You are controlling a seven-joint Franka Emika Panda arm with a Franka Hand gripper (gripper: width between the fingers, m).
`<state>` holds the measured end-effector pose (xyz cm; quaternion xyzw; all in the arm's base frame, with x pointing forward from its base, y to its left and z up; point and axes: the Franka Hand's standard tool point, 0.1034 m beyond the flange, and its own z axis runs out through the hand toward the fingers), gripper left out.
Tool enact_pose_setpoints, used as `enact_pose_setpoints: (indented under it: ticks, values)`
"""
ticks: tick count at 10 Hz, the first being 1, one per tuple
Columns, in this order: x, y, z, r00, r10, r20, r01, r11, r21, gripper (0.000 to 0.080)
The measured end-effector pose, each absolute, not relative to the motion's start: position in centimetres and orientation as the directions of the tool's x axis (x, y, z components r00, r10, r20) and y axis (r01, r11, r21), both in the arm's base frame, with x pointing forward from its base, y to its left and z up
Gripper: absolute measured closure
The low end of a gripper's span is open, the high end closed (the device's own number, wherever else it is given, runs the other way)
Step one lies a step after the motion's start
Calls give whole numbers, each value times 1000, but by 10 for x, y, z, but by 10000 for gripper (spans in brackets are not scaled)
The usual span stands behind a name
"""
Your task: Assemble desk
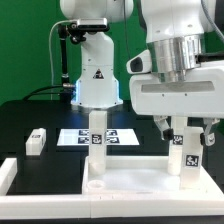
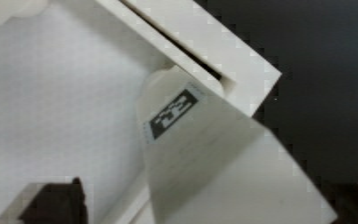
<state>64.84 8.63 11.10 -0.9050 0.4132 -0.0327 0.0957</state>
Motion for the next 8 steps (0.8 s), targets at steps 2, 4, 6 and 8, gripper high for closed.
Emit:
enact_pose_setpoints:
  ticks: [2,4,6,8]
  values:
    - [656,88,113,845,-524,104,-499,-844,-199,151]
    - [651,108,106,905,-404,131,-385,-910,-153,151]
    - [654,113,102,893,-430,134,-409,-899,-154,151]
    - [655,113,102,888,-440,134,-420,-895,-152,189]
